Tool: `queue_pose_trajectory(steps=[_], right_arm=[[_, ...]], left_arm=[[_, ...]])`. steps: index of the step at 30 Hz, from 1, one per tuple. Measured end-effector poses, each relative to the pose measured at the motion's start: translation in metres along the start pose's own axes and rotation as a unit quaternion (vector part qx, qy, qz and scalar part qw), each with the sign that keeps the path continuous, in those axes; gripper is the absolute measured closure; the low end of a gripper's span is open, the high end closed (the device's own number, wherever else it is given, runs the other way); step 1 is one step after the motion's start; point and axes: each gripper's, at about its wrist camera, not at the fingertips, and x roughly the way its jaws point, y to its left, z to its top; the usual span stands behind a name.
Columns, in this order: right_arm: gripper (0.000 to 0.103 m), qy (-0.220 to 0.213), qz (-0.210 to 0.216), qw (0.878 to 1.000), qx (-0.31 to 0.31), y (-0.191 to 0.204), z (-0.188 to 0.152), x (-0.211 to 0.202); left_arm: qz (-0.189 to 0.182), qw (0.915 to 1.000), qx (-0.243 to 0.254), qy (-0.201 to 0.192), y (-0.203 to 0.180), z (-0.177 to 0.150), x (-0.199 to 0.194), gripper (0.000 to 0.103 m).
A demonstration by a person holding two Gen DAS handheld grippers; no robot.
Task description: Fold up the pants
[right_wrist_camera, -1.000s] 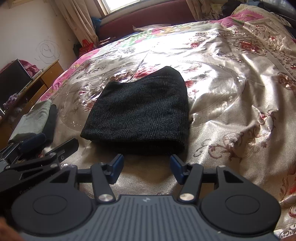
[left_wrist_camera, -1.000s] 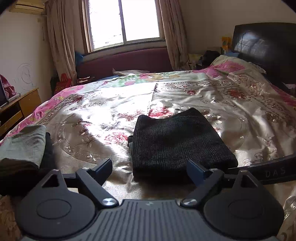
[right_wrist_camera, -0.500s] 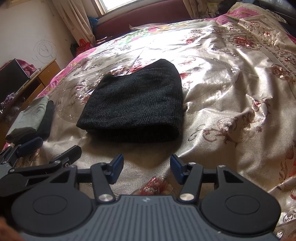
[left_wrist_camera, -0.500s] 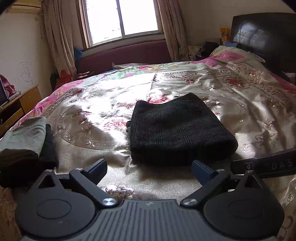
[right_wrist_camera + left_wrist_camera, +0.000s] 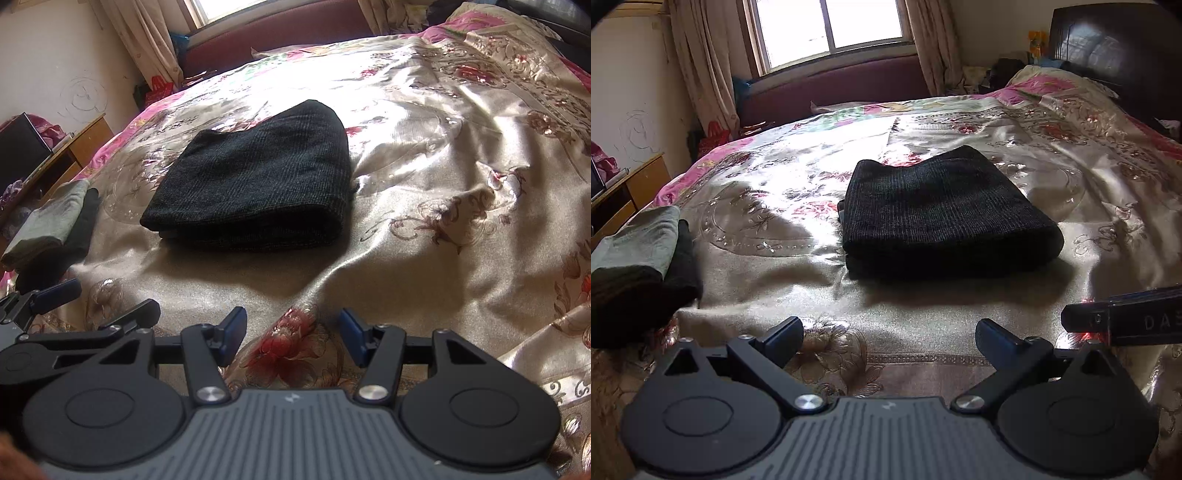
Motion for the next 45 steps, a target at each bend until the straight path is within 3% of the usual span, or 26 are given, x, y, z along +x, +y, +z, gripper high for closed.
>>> queue_pose_trajectory(steps=[45], right_arm=[[0.041, -0.021, -0.01, 0.998, -0.065, 0.018, -0.019, -0.003]], left_arm=[[-0.001, 0.9999, -0.009, 0.008, 0.002, -0.015, 0.001, 0.0]])
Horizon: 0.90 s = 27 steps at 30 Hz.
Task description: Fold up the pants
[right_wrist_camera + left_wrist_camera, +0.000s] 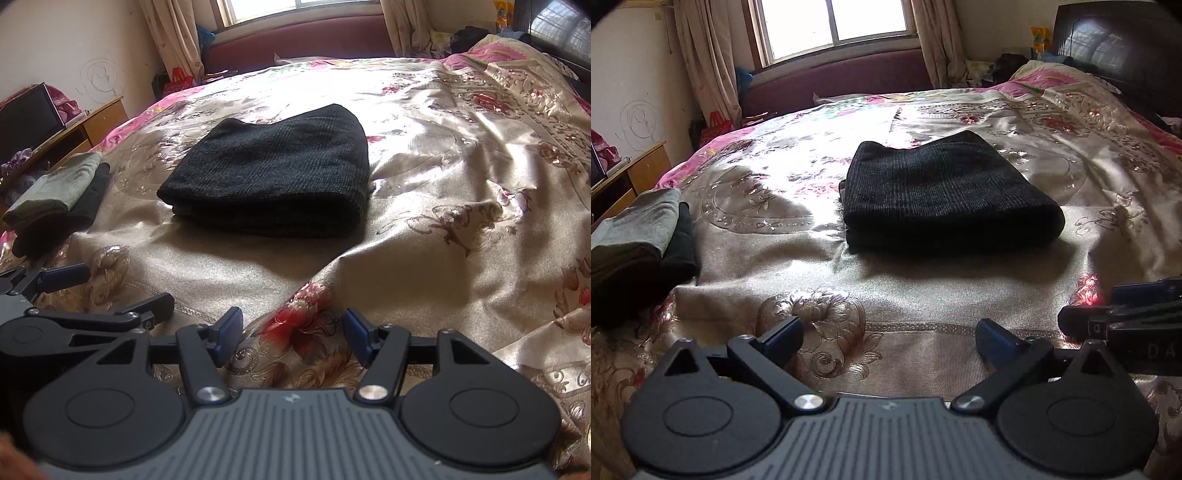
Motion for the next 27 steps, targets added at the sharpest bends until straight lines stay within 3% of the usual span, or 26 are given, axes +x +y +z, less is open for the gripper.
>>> queue_pose_trajectory(steps=[27], right_arm=[[0.038, 0.004, -0.002, 1.0, -0.012, 0.0036, -0.0015, 0.0023]], left_arm=[[0.002, 1.0, -0.002, -0.002, 0.003, -0.0039, -0.0021, 0.0]])
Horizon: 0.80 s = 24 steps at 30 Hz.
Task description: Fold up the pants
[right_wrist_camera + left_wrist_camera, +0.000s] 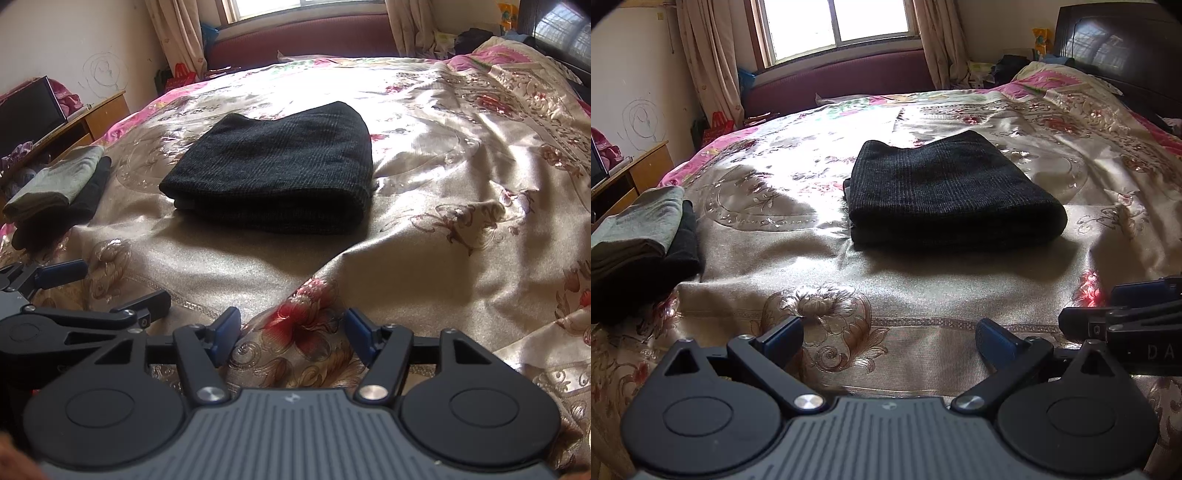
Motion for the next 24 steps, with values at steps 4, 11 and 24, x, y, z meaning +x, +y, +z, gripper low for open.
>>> queue_pose_trajectory(steps=[4, 11, 24], right_arm=[[0.038, -0.002, 0.001, 1.0, -0.008, 0.0025, -0.0005, -0.0021], [0.038, -0.002, -0.001, 1.0, -0.011, 0.0036, -0.0011, -0.0021], [0.036, 0.004, 0.0, 1.0, -0.005, 0.001, -0.0018, 0.0007]], left_arm=[[0.003, 1.0, -0.001, -0.006, 0.0022, -0.0002, -0.0047, 0.0], [0.001, 1.0, -0.003, -0.004, 0.0032, -0.0022, -0.0049, 0.0], [0.001, 1.0, -0.009, -0.003, 0.004, -0.0045, -0.0047, 0.0]])
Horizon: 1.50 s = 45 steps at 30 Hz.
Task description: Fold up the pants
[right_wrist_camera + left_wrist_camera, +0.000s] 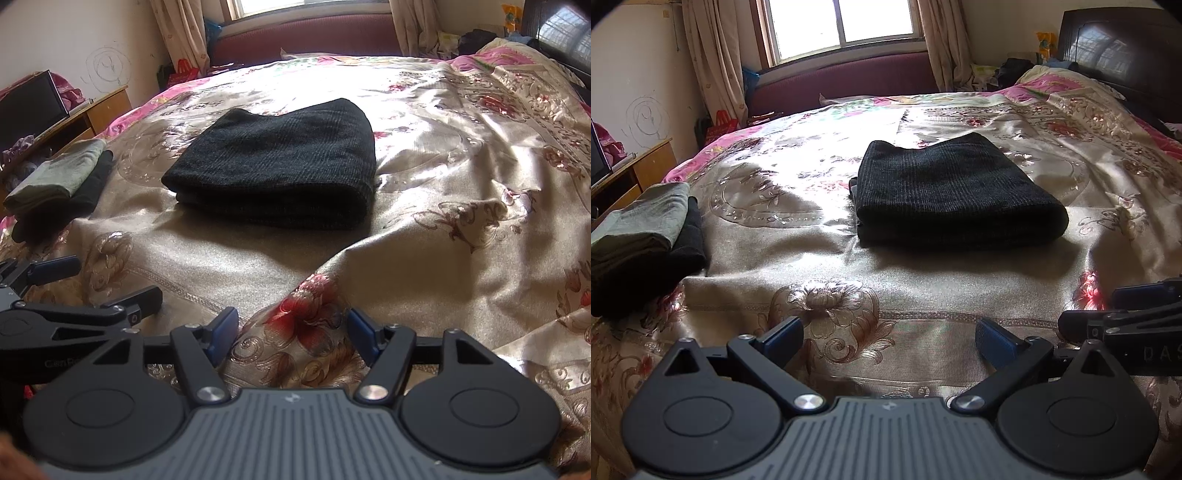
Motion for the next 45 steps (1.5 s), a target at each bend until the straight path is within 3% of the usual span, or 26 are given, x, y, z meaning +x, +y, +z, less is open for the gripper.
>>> queue_pose_trajectory(steps=[45], right_arm=[[0.036, -0.019, 0.004, 1.0, -0.014, 0.008, -0.001, -0.014]], left_arm=[[0.024, 0.9993, 0.008, -0.029, -0.003, 0.001, -0.021, 0.0]])
